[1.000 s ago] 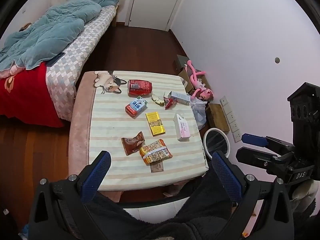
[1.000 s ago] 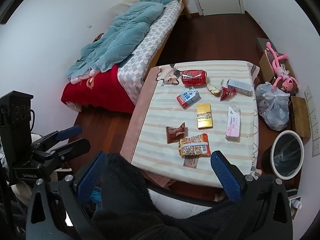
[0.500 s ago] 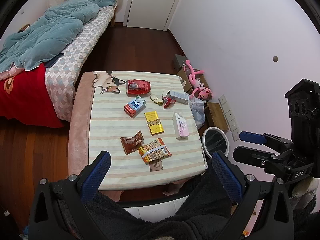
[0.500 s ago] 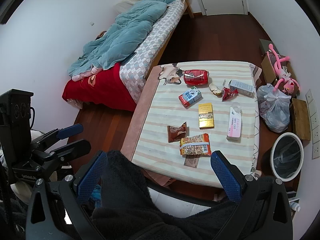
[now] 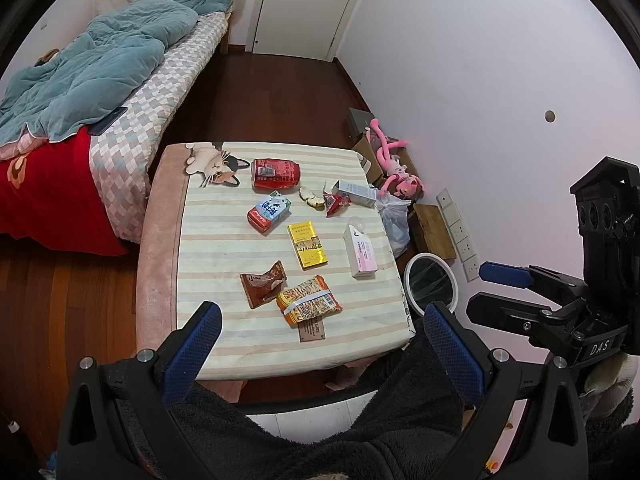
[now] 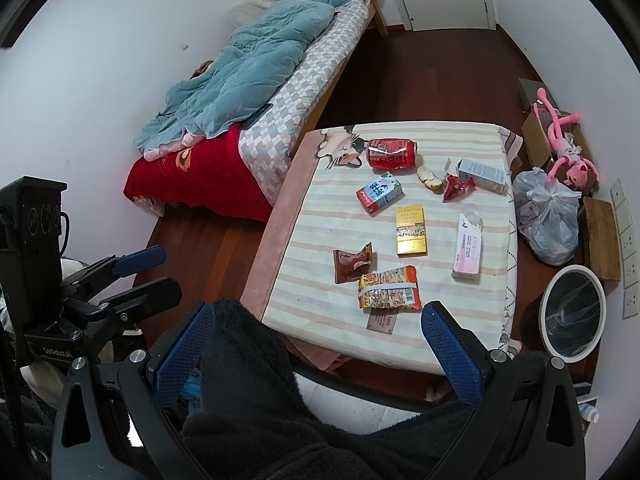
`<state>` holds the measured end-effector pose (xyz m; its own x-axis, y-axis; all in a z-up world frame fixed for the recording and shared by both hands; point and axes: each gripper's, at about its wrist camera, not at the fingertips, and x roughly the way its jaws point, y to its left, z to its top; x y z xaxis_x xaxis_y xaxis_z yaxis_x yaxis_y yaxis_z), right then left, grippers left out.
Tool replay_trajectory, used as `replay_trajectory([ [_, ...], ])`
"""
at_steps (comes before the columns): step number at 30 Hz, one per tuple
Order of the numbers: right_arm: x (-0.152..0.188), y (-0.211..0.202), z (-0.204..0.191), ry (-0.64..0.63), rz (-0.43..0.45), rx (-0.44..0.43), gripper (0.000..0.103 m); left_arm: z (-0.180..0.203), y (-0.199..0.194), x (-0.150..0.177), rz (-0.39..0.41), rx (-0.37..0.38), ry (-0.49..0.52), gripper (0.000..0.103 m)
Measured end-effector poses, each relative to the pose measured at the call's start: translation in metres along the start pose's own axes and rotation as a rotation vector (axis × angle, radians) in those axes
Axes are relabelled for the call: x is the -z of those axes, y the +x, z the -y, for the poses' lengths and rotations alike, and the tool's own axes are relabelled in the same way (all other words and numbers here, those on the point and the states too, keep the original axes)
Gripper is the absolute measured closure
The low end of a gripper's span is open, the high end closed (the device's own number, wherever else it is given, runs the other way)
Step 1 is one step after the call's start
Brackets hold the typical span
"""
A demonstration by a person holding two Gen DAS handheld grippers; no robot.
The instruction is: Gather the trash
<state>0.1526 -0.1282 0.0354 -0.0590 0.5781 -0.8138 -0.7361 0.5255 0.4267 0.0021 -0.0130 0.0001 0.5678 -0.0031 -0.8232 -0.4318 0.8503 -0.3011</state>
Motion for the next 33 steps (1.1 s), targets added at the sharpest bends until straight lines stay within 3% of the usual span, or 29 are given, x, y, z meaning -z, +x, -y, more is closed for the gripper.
replay_trajectory([
  [33,0.0013,-0.002,0.0008,-0.007,0.0,-0.004,0.0,0.0033,-0.0022,-0.0007,-0.001,0.002,0.004,0.0],
])
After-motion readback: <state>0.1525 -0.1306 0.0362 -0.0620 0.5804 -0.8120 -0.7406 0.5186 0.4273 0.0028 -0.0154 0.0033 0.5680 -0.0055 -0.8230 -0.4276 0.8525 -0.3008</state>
